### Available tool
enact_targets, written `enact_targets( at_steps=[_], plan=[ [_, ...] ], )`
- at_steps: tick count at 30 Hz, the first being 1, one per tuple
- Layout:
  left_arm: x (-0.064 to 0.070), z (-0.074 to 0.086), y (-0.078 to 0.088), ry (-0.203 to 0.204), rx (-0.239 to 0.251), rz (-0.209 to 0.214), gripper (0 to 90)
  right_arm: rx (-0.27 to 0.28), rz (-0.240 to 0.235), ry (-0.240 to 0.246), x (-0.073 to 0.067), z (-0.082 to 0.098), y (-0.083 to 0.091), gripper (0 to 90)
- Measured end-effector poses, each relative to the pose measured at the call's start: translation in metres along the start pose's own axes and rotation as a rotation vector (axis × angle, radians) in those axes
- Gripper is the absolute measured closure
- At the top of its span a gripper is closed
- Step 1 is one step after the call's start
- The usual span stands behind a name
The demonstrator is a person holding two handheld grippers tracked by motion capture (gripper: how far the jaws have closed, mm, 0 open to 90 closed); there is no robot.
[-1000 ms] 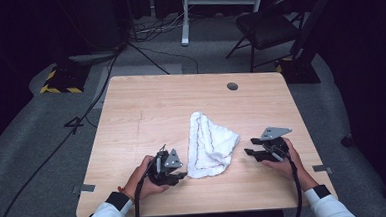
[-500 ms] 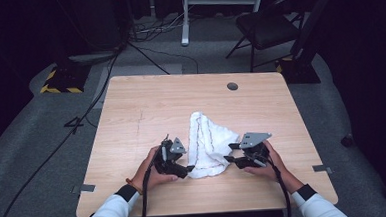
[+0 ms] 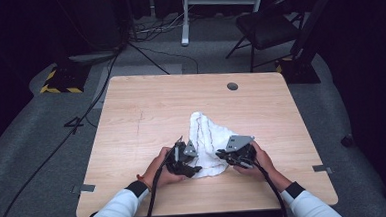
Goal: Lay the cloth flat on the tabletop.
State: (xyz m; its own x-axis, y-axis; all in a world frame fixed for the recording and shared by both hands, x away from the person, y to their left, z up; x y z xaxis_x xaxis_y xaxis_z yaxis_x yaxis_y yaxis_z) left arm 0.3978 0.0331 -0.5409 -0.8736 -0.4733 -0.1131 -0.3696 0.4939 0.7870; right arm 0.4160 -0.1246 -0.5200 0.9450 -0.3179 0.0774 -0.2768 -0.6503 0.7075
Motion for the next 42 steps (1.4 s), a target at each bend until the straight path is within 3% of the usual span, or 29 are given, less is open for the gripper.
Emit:
enact_targets(
  at_steps=[2,9,11,15,18,21,23,25,26,27,29,33,34,36,40,42],
  plan=[
    [0.001,0.001,0.002,-0.022,0.0,0.011,64.8,0.002,0.011,0.006,0.002,0.001,0.003,88.5],
    [0.007,0.004,0.006,-0.066,0.0,0.027,83.0,0.063,0.078,-0.031,0.016,0.001,0.031,88.8],
    [0.009,0.006,0.007,-0.062,-0.007,0.026,83.5,0.085,0.115,-0.059,0.026,0.004,0.045,88.9],
    [0.013,0.01,0.012,-0.062,-0.019,0.028,83.8,0.105,0.149,-0.089,0.035,0.008,0.056,88.9],
    [0.019,0.014,0.016,-0.066,-0.024,0.044,83.6,0.116,0.205,-0.127,0.048,0.015,0.071,88.9],
    [0.027,0.016,0.019,-0.077,-0.029,0.058,83.1,0.119,0.223,-0.145,0.053,0.019,0.075,88.9],
    [0.031,0.017,0.022,-0.09,-0.034,0.061,80.5,0.122,0.243,-0.16,0.058,0.021,0.079,88.9],
    [0.032,0.017,0.024,-0.075,-0.023,0.073,73.8,0.127,0.252,-0.166,0.061,0.022,0.081,88.9],
    [0.03,0.017,0.026,-0.068,-0.014,0.069,64.3,0.132,0.258,-0.172,0.063,0.022,0.083,88.9],
    [0.027,0.016,0.026,-0.058,-0.005,0.055,64.3,0.132,0.258,-0.172,0.063,0.022,0.083,88.9],
    [0.016,0.012,0.026,-0.023,0.009,0.028,55.0,0.13,0.261,-0.17,0.064,0.022,0.082,88.9],
    [-0.012,0.005,0.025,0.063,0.046,-0.015,45.0,0.129,0.268,-0.17,0.066,0.021,0.082,88.9],
    [-0.021,0.003,0.023,0.071,0.05,-0.041,38.7,0.128,0.27,-0.174,0.067,0.021,0.081,88.9],
    [-0.04,-0.001,0.019,0.118,0.065,-0.091,34.7,0.126,0.273,-0.174,0.068,0.022,0.081,88.9],
    [-0.069,-0.009,0.009,0.169,0.078,-0.132,28.0,0.124,0.275,-0.183,0.07,0.024,0.08,88.9],
    [-0.081,-0.013,0.003,0.174,0.073,-0.176,25.9,0.122,0.275,-0.184,0.071,0.024,0.08,88.9]
  ],
)
Point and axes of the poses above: each handheld gripper's, and its own axes: y roughly backward along the jaws, z roughly out of its underside, x roughly to its right, the point moved 7 cm from there along -y, roughly forward along the jaws, and after that the axes turned 8 degrees about -z, right-handed, at the moved point
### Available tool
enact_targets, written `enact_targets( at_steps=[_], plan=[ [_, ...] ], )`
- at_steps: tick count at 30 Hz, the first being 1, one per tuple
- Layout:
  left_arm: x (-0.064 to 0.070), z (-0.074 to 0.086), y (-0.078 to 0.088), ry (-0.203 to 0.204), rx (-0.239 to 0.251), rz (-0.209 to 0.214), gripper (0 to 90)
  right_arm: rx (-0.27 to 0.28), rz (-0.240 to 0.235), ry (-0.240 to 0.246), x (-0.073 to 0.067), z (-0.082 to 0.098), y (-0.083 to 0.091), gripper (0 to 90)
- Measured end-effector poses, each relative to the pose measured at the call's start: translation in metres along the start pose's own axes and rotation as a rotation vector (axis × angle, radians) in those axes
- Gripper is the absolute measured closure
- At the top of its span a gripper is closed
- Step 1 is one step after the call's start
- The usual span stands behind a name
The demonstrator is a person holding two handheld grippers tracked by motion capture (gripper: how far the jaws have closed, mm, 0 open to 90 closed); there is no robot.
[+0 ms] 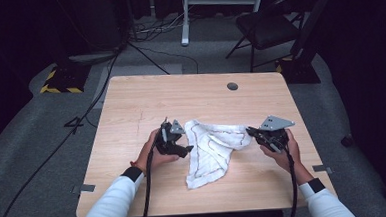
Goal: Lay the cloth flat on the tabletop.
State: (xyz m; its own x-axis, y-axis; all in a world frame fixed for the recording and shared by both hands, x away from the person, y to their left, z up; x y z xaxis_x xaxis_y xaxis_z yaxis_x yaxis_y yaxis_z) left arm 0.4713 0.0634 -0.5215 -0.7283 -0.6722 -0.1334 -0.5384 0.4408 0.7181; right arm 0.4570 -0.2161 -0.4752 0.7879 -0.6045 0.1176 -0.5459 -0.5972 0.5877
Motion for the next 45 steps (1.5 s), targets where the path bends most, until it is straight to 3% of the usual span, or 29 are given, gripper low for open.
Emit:
enact_targets(
  at_steps=[3,4,6,12,15,16,18,19,20,22,23,24,26,29,37,39,40,45],
  plan=[
    [-0.013,-0.006,-0.015,-0.002,-0.01,-0.043,25.3,-0.001,0.001,-0.001,0.001,0.001,-0.001,88.9],
    [-0.019,-0.008,-0.021,-0.001,-0.014,-0.082,25.3,-0.004,0.001,0.001,0.001,0.001,-0.002,88.9],
    [-0.026,-0.011,-0.03,-0.008,-0.029,-0.103,25.5,-0.003,0.001,0.001,0.002,0.001,-0.002,88.9],
    [-0.037,-0.021,-0.051,0.048,-0.031,-0.066,23.7,-0.007,0.001,-0.001,0.004,0.002,-0.004,88.9],
    [-0.037,-0.021,-0.062,0.063,-0.055,-0.041,23.7,-0.011,0.002,-0.004,0.005,0.003,-0.005,88.9],
    [-0.037,-0.022,-0.064,0.087,-0.048,-0.008,24.7,-0.01,0.002,-0.004,0.005,0.003,-0.004,88.9],
    [-0.037,-0.022,-0.064,0.093,-0.048,0.009,26.9,-0.01,0.004,-0.004,0.006,0.003,-0.004,88.9],
    [-0.037,-0.022,-0.063,0.086,-0.042,0.018,35.6,-0.007,0.004,-0.006,0.006,0.003,-0.004,88.9],
    [-0.037,-0.022,-0.062,0.076,-0.037,0.038,35.6,-0.007,0.004,-0.006,0.006,0.003,-0.004,88.9],
    [-0.037,-0.021,-0.058,0.066,-0.044,0.064,52.2,-0.006,0.004,-0.008,0.007,0.003,-0.004,88.9],
    [-0.036,-0.021,-0.057,0.053,-0.048,0.076,66.9,-0.005,0.005,-0.012,0.008,0.003,-0.003,89.0],
    [-0.036,-0.02,-0.056,0.051,-0.049,0.08,66.9,-0.005,0.005,-0.012,0.008,0.003,-0.003,89.0],
    [-0.037,-0.02,-0.053,0.051,-0.045,0.082,76.9,-0.001,0.005,-0.014,0.008,0.002,-0.002,89.0],
    [-0.041,-0.022,-0.044,0.038,-0.023,0.069,84.5,0.013,0.013,-0.017,0.01,0.0,0.002,89.0],
    [-0.05,-0.04,0.003,0.043,0.121,0.055,87.0,0.058,0.031,-0.021,0.017,-0.012,0.017,89.1],
    [-0.052,-0.046,0.025,0.03,0.162,0.042,87.1,0.085,0.045,-0.026,0.021,-0.018,0.026,89.1],
    [-0.052,-0.046,0.025,0.03,0.162,0.042,87.1,0.091,0.05,-0.027,0.023,-0.02,0.029,89.1],
    [-0.052,-0.062,0.06,-0.005,0.232,0.022,87.2,0.12,0.067,-0.034,0.029,-0.029,0.04,89.1]
  ],
)
Point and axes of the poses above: each handheld gripper's, and its own axes: y roughly backward along the jaws, z roughly out of its underside, x roughly to its right, the point moved 7 cm from there along -y, roughly forward along the jaws, and after that the axes turned 8 degrees about -z, right-handed, at the moved point
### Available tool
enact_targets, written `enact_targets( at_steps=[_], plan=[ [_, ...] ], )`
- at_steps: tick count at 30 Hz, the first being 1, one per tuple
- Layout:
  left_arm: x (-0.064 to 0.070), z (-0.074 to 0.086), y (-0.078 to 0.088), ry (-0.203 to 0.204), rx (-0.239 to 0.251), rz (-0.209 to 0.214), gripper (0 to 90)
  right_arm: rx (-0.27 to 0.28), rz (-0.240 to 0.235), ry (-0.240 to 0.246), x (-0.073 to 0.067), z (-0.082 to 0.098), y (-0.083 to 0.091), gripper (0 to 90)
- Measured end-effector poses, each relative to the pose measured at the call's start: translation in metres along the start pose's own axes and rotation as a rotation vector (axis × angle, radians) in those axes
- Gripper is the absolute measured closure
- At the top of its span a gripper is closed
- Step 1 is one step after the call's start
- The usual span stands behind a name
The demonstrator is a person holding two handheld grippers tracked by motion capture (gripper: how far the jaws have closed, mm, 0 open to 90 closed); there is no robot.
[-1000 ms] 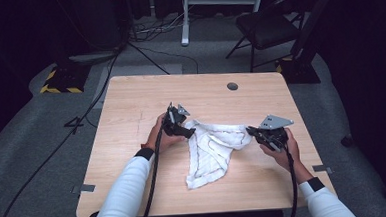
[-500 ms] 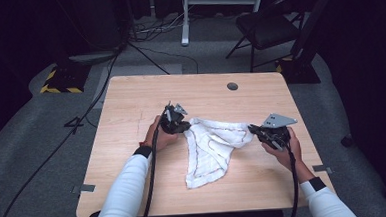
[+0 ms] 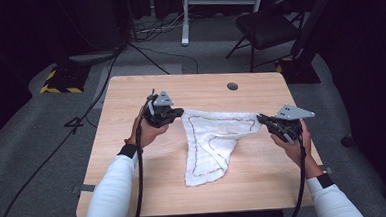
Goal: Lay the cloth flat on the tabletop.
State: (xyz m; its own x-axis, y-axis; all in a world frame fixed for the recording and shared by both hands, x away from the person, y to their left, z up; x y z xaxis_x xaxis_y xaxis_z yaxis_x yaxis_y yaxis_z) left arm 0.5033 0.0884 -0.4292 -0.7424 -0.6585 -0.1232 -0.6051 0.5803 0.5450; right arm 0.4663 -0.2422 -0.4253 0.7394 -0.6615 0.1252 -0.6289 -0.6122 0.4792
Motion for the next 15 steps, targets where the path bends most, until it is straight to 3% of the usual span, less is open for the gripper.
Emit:
enact_targets(
  at_steps=[6,15],
  plan=[
    [0.008,-0.025,0.028,-0.055,0.053,-0.017,87.3,0.037,0.029,0.009,0.007,-0.019,0.016,89.1],
    [0.016,-0.047,0.057,-0.09,0.112,-0.038,87.4,0.071,0.05,0.024,0.008,-0.035,0.032,89.1]
  ],
)
Point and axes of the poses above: each handheld gripper's, and its own axes: y roughly backward along the jaws, z roughly out of its underside, x roughly to its right, the point moved 7 cm from there along -y, roughly forward along the jaws, and after that the axes turned 8 degrees about -z, right-handed, at the moved point
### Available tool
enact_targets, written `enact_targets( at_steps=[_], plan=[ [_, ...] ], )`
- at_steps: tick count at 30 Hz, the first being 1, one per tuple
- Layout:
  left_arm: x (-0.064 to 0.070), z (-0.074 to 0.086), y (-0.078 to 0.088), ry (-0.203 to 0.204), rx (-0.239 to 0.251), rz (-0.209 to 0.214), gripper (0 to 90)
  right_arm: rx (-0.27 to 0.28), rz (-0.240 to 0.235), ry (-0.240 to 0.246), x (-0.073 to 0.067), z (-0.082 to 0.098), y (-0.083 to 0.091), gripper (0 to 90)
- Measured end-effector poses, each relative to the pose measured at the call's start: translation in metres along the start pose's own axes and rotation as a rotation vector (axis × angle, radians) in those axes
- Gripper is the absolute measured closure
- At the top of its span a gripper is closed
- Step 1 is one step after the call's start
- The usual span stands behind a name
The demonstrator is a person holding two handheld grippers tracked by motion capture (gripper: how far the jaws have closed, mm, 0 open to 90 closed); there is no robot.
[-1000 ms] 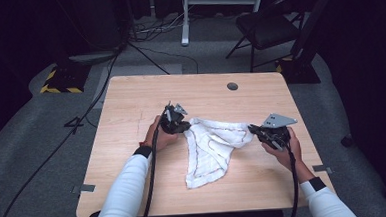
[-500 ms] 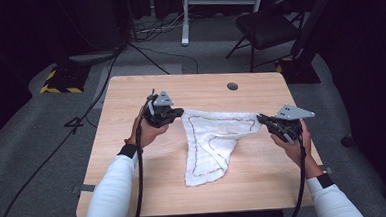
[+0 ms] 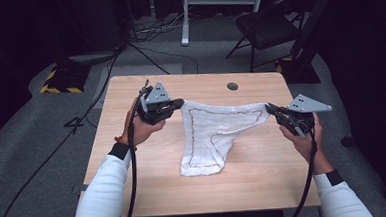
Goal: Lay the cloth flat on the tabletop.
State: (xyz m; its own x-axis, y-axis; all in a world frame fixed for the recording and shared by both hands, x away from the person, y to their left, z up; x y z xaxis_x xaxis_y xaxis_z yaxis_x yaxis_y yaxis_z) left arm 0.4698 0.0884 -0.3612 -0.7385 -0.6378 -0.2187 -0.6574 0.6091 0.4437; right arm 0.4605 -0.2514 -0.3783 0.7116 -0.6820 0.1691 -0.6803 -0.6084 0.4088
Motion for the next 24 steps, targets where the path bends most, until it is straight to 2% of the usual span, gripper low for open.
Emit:
enact_targets(
  at_steps=[7,13,19,20,24],
  plan=[
    [0.005,-0.017,0.025,-0.029,0.045,-0.013,87.4,0.023,-0.002,0.011,-0.003,-0.011,0.007,89.1],
    [0.01,-0.026,0.039,-0.062,0.063,-0.025,87.4,0.045,0.001,0.024,-0.005,-0.022,0.014,89.1],
    [0.006,-0.024,0.042,-0.061,0.058,-0.041,87.4,0.053,0.006,0.028,-0.005,-0.027,0.015,89.1],
    [0.006,-0.024,0.041,-0.05,0.06,-0.038,87.4,0.054,0.008,0.03,-0.004,-0.027,0.015,89.1],
    [0.004,-0.021,0.036,-0.053,0.045,-0.05,87.4,0.047,0.015,0.028,-0.002,-0.028,0.01,89.1]
  ],
)
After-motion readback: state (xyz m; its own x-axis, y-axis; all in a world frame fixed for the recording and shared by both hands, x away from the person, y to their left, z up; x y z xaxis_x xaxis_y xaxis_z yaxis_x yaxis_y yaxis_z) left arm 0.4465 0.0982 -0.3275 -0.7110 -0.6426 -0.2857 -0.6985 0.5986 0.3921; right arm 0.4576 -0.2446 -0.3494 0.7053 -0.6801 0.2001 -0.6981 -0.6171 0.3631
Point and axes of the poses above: each handheld gripper's, and its own axes: y roughly backward along the jaws, z roughly out of its underside, x roughly to its right, the point moved 7 cm from there along -y, roughly forward along the jaws, and after that the axes turned 8 degrees about -z, right-handed, at the moved point
